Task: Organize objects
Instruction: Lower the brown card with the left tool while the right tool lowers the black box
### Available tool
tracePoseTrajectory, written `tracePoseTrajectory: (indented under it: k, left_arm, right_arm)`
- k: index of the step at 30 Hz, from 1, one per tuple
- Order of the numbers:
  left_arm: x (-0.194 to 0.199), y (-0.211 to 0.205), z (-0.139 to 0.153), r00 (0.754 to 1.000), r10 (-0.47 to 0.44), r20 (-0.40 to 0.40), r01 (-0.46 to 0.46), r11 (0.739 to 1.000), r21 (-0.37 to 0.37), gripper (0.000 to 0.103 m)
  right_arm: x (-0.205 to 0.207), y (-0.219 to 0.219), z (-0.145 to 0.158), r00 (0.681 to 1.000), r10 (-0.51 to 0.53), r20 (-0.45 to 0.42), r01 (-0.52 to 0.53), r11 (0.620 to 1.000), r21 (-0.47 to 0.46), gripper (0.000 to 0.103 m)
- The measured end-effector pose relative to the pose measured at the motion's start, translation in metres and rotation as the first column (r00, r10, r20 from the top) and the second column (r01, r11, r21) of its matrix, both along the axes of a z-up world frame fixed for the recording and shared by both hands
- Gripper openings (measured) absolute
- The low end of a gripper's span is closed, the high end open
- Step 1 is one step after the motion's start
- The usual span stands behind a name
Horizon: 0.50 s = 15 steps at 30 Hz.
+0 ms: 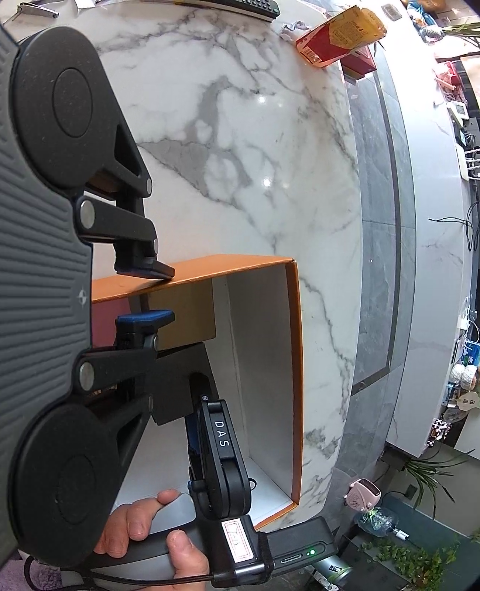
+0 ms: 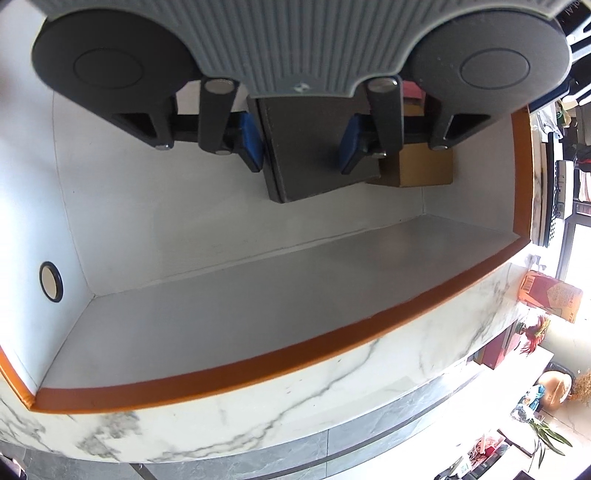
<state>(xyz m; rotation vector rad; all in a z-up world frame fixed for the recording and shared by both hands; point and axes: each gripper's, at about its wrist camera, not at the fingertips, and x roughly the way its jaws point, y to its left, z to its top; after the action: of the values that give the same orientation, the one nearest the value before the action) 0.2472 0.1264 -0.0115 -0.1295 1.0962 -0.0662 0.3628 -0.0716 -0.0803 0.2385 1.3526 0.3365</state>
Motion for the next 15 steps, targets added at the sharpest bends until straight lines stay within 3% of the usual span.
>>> tracePoseTrajectory:
  k: [9,13,15]
  left_arm:
    - [-0.009,0.002,0.007,1.000,0.014,0.026,-0.014,1.000,-0.012,0.021]
    - [-0.016,-0.001,0.015,0.998,0.026,0.053,-0.027,1.000,0.012,0.021]
    - [-0.021,-0.005,0.019,0.997,0.032,0.068,-0.034,0.999,0.031,0.021]
  right_arm:
    - [-0.010,0.006,0.003,0.998,0.055,0.006,-0.055,0.997,-0.051,0.049]
    - [-0.015,0.014,0.003,0.991,0.129,0.046,-0.126,0.990,-0.061,0.059]
    - [-0.018,0.011,0.005,0.987,0.146,0.068,-0.142,0.988,-0.064,0.059]
